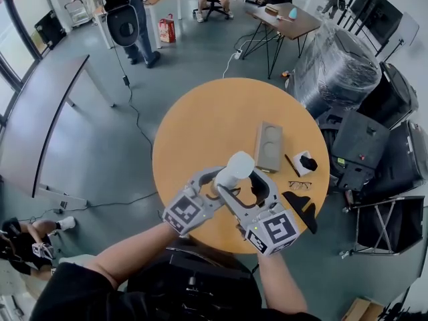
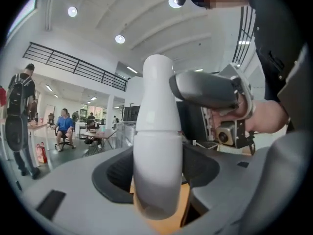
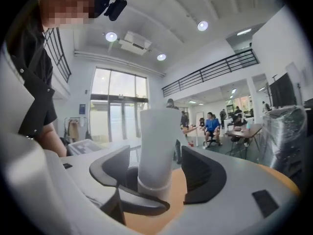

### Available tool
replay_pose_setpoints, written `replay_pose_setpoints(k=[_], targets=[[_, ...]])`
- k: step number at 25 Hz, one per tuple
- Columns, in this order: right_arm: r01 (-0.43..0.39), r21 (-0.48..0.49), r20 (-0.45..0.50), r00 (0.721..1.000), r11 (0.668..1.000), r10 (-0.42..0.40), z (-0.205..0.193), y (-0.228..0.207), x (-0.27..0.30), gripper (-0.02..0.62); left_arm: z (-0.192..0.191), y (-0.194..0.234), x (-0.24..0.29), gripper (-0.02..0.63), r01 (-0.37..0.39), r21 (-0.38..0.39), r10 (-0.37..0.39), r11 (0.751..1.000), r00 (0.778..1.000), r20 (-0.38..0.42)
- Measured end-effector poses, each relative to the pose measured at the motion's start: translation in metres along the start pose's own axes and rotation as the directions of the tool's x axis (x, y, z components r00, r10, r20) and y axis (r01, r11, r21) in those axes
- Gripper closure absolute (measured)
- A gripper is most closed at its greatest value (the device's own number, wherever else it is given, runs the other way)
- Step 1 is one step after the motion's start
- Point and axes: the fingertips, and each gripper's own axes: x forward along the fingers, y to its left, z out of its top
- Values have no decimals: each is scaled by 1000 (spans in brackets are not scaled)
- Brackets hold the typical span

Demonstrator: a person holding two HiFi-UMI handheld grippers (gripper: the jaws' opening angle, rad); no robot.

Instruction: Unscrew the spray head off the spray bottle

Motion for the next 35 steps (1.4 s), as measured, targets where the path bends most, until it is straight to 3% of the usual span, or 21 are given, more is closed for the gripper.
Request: replay_pose_setpoints(k=[4,7,10,13,16,18,21,23,24,25,27,29,30,32,35], targets=[[125,11,69,990,992,-126,10,-6,8,261,-5,10,8,299,-97,0,97,995,995,-21],[190,2,86,978,982,-189,10,-10,12,263,-5,6,12,299,-109,22,110,994,994,-25],[201,-41,83,977,979,-197,6,-12,11,375,-9,-4,11,299,-74,43,75,996,997,-24],[53,-64,87,995,997,-48,5,-2,10,380,-9,-11,8,299,19,17,-19,1000,1000,0],[-140,-77,79,986,987,146,10,14,6,383,-3,-21,-1,301,169,8,-169,986,985,21],[-278,-77,56,958,958,282,11,26,-1,383,-1,-33,-8,301,295,15,-296,955,955,14],[-475,-94,16,878,875,478,10,51,-19,382,0,-59,-22,299,490,26,-490,871,872,-9],[-551,-80,5,833,831,553,10,61,-30,382,1,-72,-30,299,556,36,-555,830,831,-28],[-556,-71,5,830,828,557,9,62,-31,381,1,-73,-31,299,558,38,-557,829,830,-35],[-533,-70,11,845,843,535,9,58,-30,379,0,-72,-31,299,541,37,-540,840,841,-41],[-431,-73,20,901,900,433,3,45,-22,365,-6,-62,-25,301,472,35,-470,881,881,-51],[-308,-58,27,950,950,310,-4,31,-17,272,-9,-51,-17,299,387,40,-385,921,921,-50],[-245,-47,36,968,968,247,-7,26,-15,256,-9,-47,-14,301,344,37,-343,938,938,-43],[-108,-36,54,992,994,110,-9,18,-13,249,-7,-38,-8,299,251,27,-251,968,968,-28],[74,-50,57,996,996,-72,-12,9,-9,249,-6,-27,1,299,120,22,-119,993,993,-25]])
